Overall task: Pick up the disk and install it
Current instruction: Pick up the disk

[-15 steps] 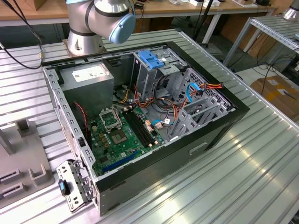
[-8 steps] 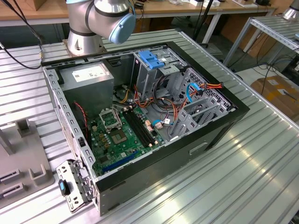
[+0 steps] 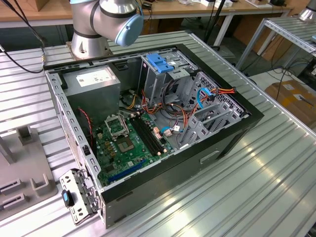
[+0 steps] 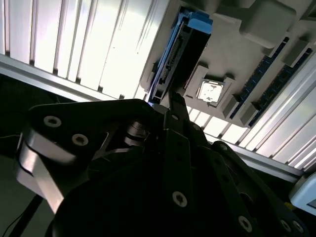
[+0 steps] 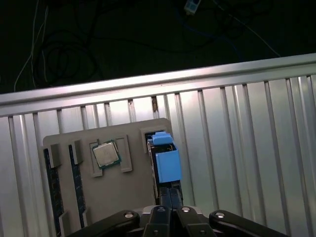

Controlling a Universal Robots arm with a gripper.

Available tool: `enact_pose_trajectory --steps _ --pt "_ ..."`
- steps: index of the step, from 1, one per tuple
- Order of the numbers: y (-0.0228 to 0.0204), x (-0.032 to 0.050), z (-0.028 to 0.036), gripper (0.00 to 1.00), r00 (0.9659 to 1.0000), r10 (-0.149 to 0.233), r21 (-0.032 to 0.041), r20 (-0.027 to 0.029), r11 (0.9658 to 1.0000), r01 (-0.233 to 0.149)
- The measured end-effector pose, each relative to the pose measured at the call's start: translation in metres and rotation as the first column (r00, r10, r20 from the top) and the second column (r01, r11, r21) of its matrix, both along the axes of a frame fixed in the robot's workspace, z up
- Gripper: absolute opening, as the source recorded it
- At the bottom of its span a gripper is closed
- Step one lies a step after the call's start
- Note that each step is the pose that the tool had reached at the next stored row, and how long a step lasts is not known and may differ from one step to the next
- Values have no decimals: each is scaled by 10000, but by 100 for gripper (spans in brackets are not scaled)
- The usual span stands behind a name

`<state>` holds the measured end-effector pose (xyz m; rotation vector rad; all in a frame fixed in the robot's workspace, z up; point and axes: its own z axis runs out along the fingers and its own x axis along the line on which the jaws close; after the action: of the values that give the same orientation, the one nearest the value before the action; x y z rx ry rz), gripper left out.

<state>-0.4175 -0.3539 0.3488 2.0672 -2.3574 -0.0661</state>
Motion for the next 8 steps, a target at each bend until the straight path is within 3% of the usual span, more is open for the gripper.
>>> enact_pose_trajectory --steps 3,6,7,8 --pt "5 0 -2 11 9983 587 -1 2 9983 -587" --pt "10 0 -7 11 9948 1012 -11 109 9949 -1012" --pt "10 0 -11 11 9931 1162 -17 173 9932 -1162" --pt "10 1 -14 11 9922 1233 -18 189 9924 -1233"
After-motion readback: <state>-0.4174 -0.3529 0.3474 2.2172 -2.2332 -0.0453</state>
